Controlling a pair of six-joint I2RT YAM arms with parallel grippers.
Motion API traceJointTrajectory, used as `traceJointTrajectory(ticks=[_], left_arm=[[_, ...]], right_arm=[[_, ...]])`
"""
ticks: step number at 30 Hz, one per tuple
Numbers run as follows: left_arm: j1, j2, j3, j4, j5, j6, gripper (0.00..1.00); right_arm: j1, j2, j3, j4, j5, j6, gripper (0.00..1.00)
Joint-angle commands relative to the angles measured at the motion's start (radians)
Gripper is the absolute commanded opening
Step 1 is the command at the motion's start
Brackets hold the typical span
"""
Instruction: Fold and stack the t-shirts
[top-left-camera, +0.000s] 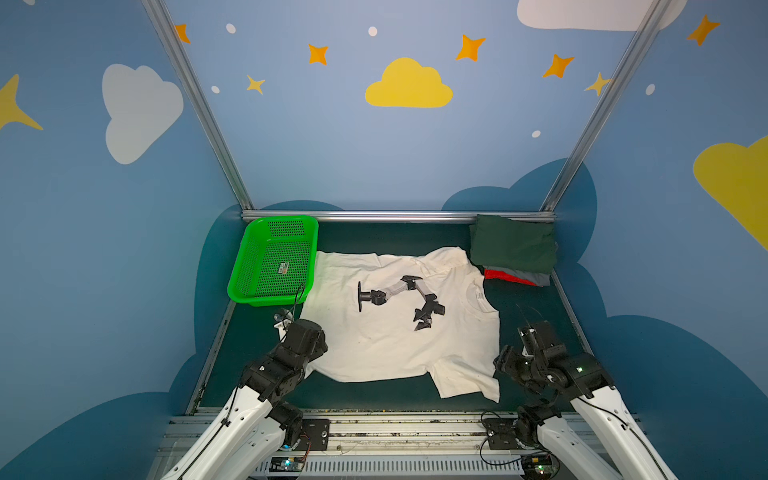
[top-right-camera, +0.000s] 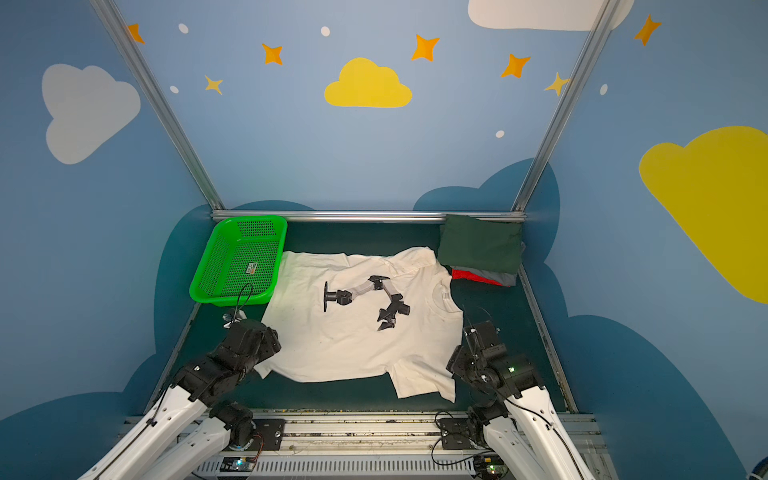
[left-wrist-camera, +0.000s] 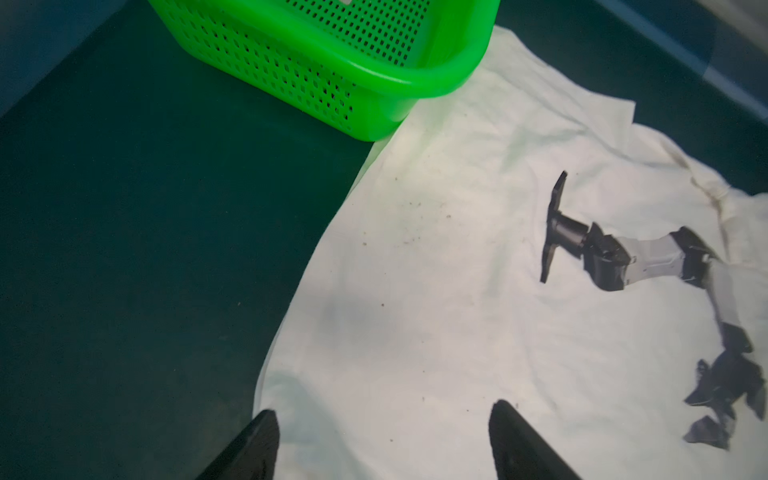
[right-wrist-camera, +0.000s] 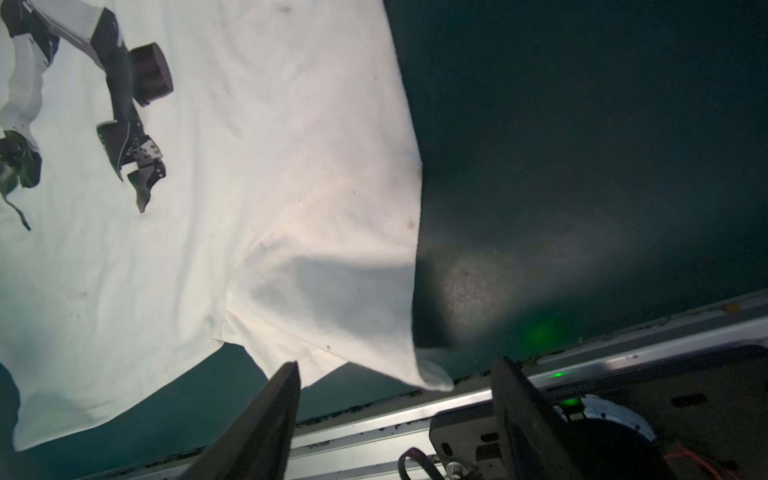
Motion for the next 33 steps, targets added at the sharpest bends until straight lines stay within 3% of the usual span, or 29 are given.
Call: traceJointTrajectory(ticks=[1, 6, 10, 14, 18, 21, 25, 33], left_arm=[[0.000, 0.020, 0.067, 0.008, 0.021, 0.033, 0.86], [0.012, 0.171, 0.109, 0.155, 0.055, 0.074, 0.90], [0.092, 0.335, 0.153, 0.340, 0.145, 0.104, 0.92], [0.147, 0.509, 0.252, 0.444, 0.244, 0.117, 0.92], [0.156, 0.646, 0.424, 0.355, 0.279, 0.152, 0.92], [0.156, 0.657, 0.463, 0.353, 0.298, 0.166, 0.92], [0.158, 0.618, 0.443, 0.377, 0.284, 0.176, 0.94], [0.179, 0.571, 0.416, 0.363, 0.242, 0.180, 0.94]], right_arm=[[0.004, 0.094, 0.104, 0.055, 0.039, -0.047, 0.78], [0.003, 0.340, 0.189, 0.376, -0.054, -0.076, 0.79], [0.000, 0.623, 0.330, 0.567, -0.115, -0.144, 0.78], [-0.010, 0.904, 0.555, 0.588, -0.123, -0.262, 0.76], [-0.058, 1.146, 0.758, 0.554, -0.089, -0.299, 0.75], [-0.093, 1.273, 0.863, 0.556, -0.082, -0.305, 0.74], [-0.121, 1.421, 1.027, 0.472, 0.038, -0.343, 0.71], [-0.156, 1.522, 1.122, 0.480, -0.026, -0.359, 0.60]])
